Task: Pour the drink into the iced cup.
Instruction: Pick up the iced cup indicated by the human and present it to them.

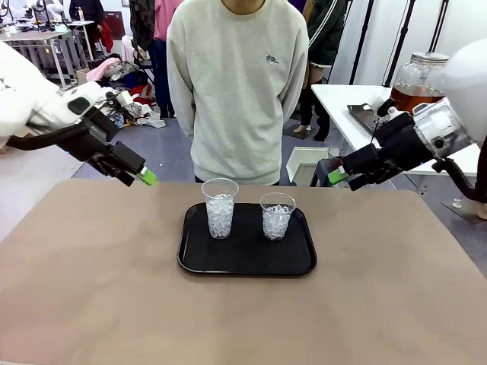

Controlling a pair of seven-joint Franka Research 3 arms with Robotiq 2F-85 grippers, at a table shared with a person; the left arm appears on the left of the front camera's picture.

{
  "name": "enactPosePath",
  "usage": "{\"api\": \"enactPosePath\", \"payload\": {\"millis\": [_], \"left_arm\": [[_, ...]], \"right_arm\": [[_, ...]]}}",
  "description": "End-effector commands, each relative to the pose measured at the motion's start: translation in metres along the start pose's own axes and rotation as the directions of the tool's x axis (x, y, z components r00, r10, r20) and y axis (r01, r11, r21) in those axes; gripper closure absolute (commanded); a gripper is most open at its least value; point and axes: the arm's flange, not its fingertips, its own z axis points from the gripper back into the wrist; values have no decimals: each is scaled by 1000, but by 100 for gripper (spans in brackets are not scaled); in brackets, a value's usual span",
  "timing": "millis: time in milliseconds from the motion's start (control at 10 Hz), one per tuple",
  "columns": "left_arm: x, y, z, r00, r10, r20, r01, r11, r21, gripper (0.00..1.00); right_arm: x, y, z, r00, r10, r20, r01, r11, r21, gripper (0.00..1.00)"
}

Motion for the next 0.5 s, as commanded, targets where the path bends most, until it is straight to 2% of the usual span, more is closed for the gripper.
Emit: {"api": "enactPosePath", "payload": {"millis": [0, 100, 200, 300, 400], "left_arm": [[3, 23, -3, 998, 62, -26, -64, 995, -80, 0], [2, 26, -4, 997, 68, -38, -71, 994, -83, 0], [0, 22, -2, 997, 51, -49, -52, 999, -1, 0], [-5, 21, 0, 997, 70, -25, -72, 995, -74, 0], [-5, 21, 0, 997, 70, -25, -72, 995, -74, 0]], "right_arm": [[5, -21, -4, 999, -45, -8, 46, 995, 87, 0], [4, -23, -5, 999, -46, -16, 47, 995, 93, 0], [-3, -10, 1, 999, -36, -4, 36, 998, 45, 0], [-3, -10, 1, 999, -36, -4, 36, 998, 45, 0], [-3, -10, 1, 999, -36, -4, 36, 998, 45, 0]]}}
